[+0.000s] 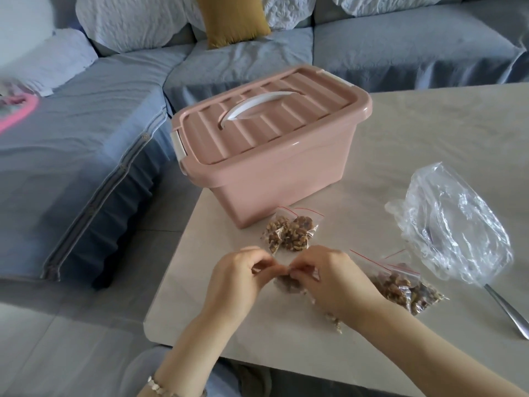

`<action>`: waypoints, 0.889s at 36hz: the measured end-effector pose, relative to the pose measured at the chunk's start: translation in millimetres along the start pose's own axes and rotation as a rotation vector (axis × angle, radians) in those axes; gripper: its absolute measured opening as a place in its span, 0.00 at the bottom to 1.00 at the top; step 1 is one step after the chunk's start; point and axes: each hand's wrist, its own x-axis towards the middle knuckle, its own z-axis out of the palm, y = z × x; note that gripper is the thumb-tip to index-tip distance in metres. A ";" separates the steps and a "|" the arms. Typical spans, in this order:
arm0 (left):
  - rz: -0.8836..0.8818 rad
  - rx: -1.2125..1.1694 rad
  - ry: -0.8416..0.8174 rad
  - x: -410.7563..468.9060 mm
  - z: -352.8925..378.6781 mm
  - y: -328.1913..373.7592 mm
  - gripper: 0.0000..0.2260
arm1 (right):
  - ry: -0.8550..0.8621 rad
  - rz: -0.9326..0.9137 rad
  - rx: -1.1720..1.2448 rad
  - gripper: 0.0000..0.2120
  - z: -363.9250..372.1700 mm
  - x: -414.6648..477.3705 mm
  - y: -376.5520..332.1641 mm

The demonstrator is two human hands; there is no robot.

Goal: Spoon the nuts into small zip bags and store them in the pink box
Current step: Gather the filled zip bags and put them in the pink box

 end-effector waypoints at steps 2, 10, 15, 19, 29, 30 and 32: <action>-0.021 -0.043 0.004 9.2 3.3 2.3 0.06 | 0.085 0.043 0.006 0.04 -6.2 1.6 1.7; -0.335 0.137 -0.028 58.9 35.4 -14.5 0.24 | 0.371 0.486 0.214 0.04 -27.2 2.4 37.2; -0.493 0.209 -0.142 71.3 51.1 -22.9 0.25 | 0.263 0.578 0.087 0.12 -35.9 -4.9 46.7; -0.478 0.091 -0.044 65.8 53.7 -27.5 0.17 | 0.273 0.491 -0.166 0.20 -43.6 -12.6 40.1; -0.184 -0.031 0.233 12.6 37.6 9.9 0.13 | 0.257 0.252 0.177 0.18 -23.9 5.2 -7.9; -0.149 -0.056 0.241 7.0 38.3 13.3 0.12 | 0.232 0.295 0.232 0.19 -20.2 8.1 -9.7; -0.126 -0.107 0.253 -1.2 41.4 17.5 0.13 | 0.231 0.314 0.282 0.13 -14.4 10.9 -9.8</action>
